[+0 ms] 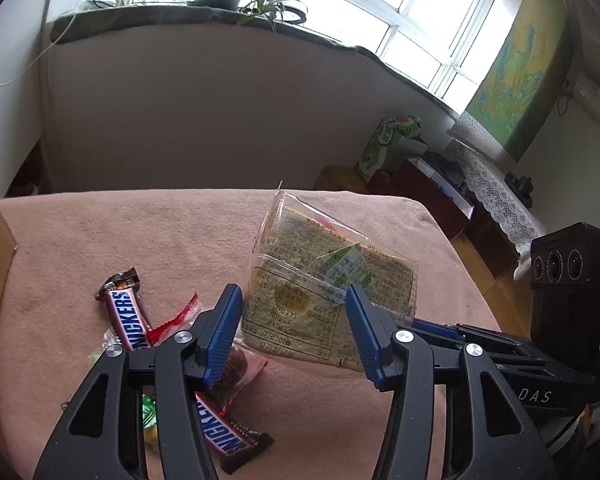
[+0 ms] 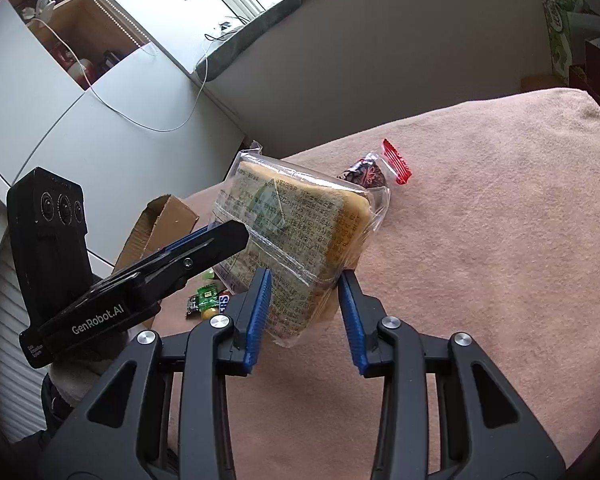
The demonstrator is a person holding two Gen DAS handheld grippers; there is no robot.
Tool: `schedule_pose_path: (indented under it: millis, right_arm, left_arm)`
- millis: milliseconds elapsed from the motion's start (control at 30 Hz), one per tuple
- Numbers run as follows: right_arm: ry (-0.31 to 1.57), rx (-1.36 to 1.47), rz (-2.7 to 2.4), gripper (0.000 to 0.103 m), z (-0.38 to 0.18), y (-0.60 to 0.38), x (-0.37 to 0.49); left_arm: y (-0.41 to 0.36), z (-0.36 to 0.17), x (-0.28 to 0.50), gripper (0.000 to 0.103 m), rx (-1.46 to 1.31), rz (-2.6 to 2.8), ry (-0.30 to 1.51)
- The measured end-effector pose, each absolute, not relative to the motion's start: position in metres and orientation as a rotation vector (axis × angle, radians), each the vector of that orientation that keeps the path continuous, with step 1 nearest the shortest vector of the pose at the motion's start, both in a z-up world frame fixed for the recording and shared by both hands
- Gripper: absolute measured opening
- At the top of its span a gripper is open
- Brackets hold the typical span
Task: Organize snacks
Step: 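Carry the bread loaf over the cardboard box and lower it in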
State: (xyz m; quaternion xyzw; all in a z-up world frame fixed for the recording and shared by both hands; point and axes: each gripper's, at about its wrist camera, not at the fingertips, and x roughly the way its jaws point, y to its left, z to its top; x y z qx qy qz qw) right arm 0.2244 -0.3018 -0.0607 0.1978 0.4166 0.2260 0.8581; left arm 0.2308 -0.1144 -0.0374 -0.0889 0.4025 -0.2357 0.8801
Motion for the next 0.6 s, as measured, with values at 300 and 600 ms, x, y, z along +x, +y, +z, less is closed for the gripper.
schedule_pose_path:
  millis: [300, 600]
  right_arm:
    - [0.836, 0.326, 0.525, 0.037, -0.031, -0.269, 0.205]
    - [0.813, 0.235, 0.602, 0.037, -0.007, -0.212, 0.199]
  left_arm:
    - [-0.086, -0.011, 0.198, 0.052, -0.193, -0.441, 0.736]
    - [-0.043, 0.006, 0.168, 0.052, -0.212, -0.371, 0.661]
